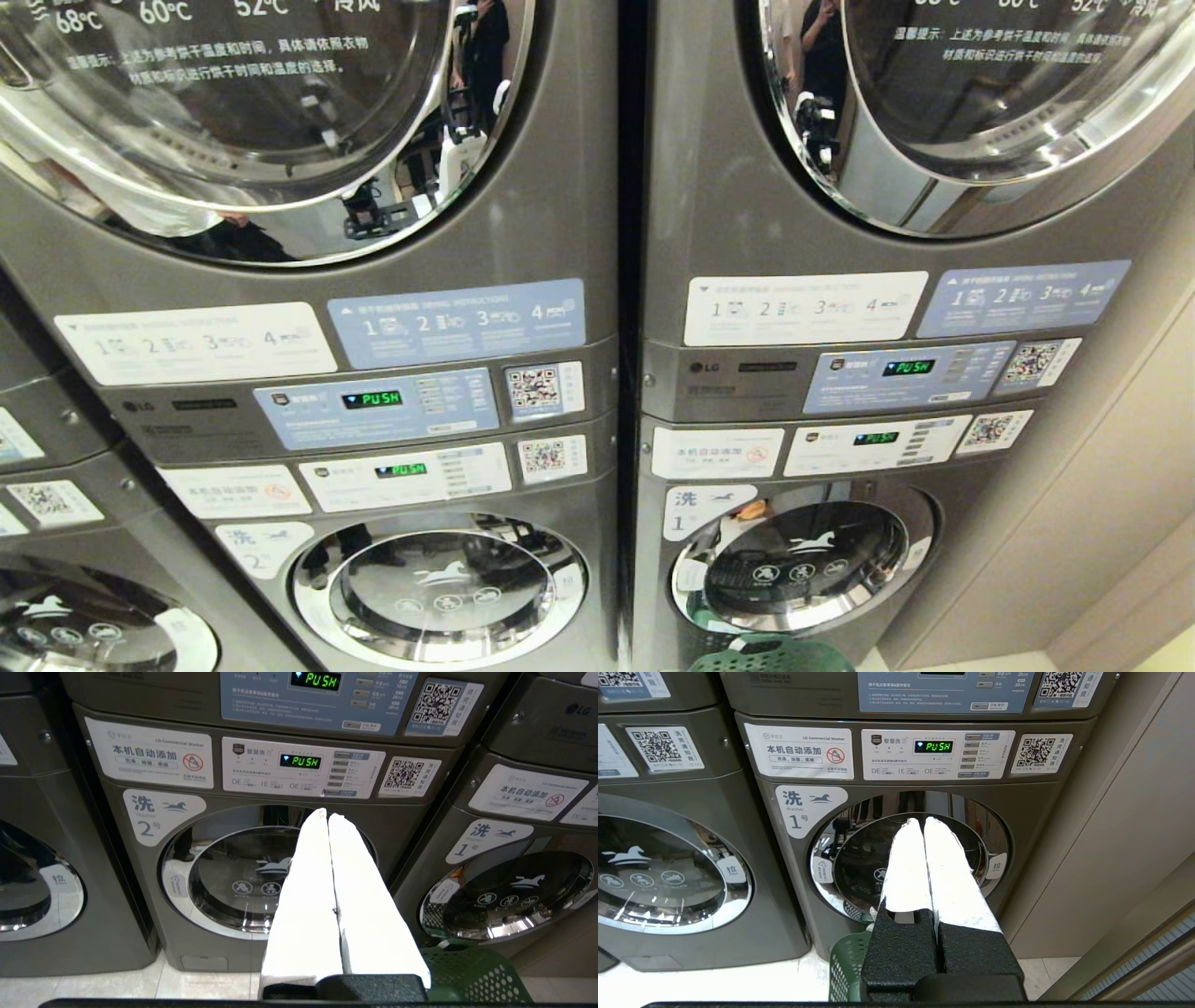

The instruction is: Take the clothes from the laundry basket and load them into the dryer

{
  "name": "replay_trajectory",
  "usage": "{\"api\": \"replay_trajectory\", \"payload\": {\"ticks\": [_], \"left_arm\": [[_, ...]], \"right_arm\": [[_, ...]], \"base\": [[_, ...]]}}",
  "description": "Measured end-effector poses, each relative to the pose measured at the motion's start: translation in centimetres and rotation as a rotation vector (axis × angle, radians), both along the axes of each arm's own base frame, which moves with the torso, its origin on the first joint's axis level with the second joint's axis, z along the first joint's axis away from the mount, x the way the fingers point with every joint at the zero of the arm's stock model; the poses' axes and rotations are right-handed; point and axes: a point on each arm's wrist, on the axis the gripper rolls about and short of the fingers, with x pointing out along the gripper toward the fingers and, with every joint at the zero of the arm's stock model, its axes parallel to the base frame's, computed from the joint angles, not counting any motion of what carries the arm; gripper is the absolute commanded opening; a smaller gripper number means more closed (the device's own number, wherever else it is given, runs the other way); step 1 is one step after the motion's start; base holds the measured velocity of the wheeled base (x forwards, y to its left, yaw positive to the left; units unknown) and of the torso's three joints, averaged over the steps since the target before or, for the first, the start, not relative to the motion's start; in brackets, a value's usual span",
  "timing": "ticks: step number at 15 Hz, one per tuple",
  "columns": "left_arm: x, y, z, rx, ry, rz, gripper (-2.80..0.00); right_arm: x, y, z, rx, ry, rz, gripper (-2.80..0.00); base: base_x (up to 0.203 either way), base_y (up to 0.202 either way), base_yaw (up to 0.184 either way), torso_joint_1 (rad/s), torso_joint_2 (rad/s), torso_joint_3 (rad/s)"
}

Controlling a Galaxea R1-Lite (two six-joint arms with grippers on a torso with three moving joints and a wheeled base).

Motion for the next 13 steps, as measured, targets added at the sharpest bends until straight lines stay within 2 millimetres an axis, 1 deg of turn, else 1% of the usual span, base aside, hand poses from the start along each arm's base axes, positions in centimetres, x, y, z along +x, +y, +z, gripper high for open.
{"api": "replay_trajectory", "payload": {"ticks": [4, 13], "left_arm": [[-0.22, 0.00, -0.05, 0.001, -0.028, -0.002, -2.80], [-0.24, 0.00, -0.06, -0.001, -0.032, -0.002, -2.80]], "right_arm": [[0.00, 0.01, 0.00, -0.018, 0.000, 0.002, -2.80], [0.00, -0.02, 0.00, -0.007, 0.000, -0.009, -2.80]], "base": [[0.000, 0.000, 0.000, 0.000, 0.00, 0.000], [0.000, 0.000, 0.000, 0.000, 0.00, 0.000]]}}
